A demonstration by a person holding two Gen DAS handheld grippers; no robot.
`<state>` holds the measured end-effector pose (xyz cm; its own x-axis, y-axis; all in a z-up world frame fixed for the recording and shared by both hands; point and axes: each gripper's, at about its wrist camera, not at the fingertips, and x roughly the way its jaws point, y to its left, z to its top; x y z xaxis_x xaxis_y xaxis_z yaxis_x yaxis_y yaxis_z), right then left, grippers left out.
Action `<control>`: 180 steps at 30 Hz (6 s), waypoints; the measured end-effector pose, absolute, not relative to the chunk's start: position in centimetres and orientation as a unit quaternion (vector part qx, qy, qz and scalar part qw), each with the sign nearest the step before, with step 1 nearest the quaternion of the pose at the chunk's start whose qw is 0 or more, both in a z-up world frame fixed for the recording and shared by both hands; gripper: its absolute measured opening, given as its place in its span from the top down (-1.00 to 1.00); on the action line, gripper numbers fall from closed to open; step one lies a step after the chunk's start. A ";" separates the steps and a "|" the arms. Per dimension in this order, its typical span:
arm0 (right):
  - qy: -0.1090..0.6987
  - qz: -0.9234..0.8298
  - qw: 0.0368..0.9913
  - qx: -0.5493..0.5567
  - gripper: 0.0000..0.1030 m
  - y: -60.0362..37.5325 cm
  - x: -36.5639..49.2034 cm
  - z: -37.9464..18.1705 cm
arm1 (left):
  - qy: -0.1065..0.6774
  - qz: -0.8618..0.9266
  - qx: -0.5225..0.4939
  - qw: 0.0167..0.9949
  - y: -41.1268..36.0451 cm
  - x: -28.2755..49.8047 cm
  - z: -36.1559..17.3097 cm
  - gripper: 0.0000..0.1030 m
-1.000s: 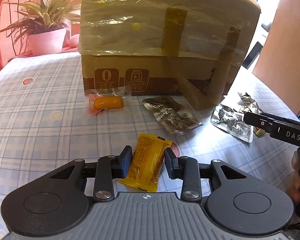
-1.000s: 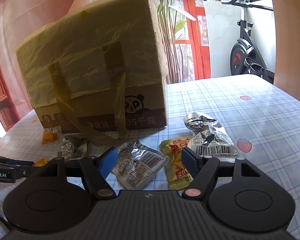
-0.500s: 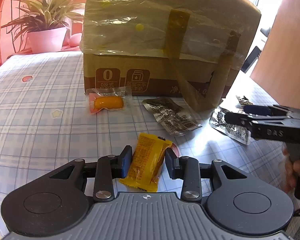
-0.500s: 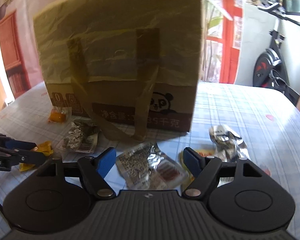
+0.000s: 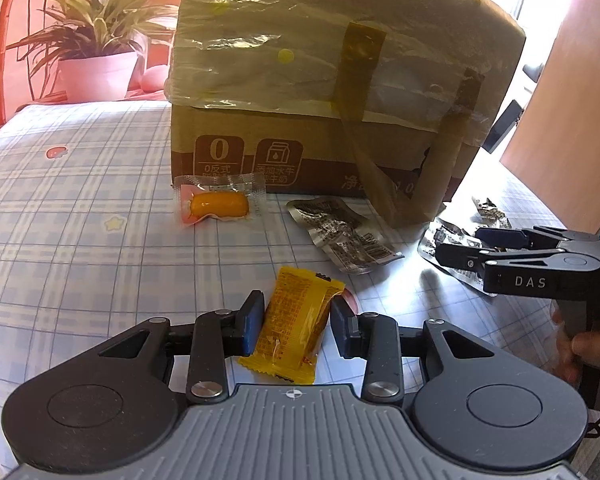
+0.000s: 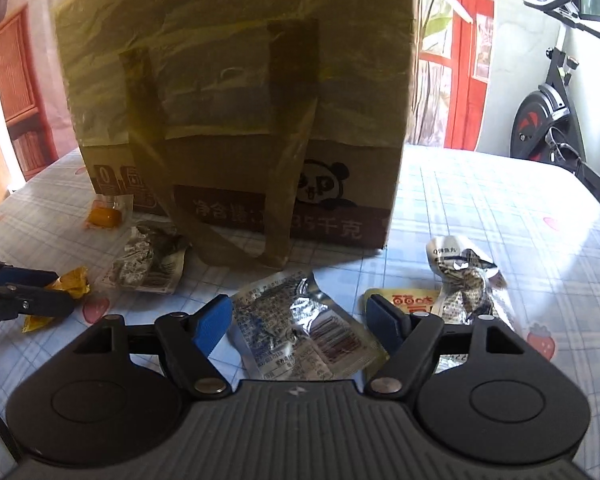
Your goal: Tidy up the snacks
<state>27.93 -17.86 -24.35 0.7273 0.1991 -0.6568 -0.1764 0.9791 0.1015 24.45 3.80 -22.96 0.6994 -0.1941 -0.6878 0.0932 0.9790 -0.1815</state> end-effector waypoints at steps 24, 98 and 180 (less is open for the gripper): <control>0.351 0.138 0.926 -0.028 -0.10 -16.2 27.8 -24.5 | 0.379 -0.082 -0.063 0.920 3.9 24.5 -23.0 0.24; 0.208 0.164 0.962 0.071 0.22 -17.5 23.8 -11.0 | 0.226 -0.134 -0.056 0.963 5.2 22.6 -8.6 0.29; 0.349 -0.029 0.931 0.098 -0.15 -27.3 29.0 -24.1 | 0.359 -0.074 -0.096 0.925 5.5 28.4 -16.2 -0.44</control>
<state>29.00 -27.35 -24.14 0.7542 0.0137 -0.6565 0.1226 0.9793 0.1613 28.44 5.52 -16.24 0.7314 -0.2063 -0.6500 0.0685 0.9705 -0.2310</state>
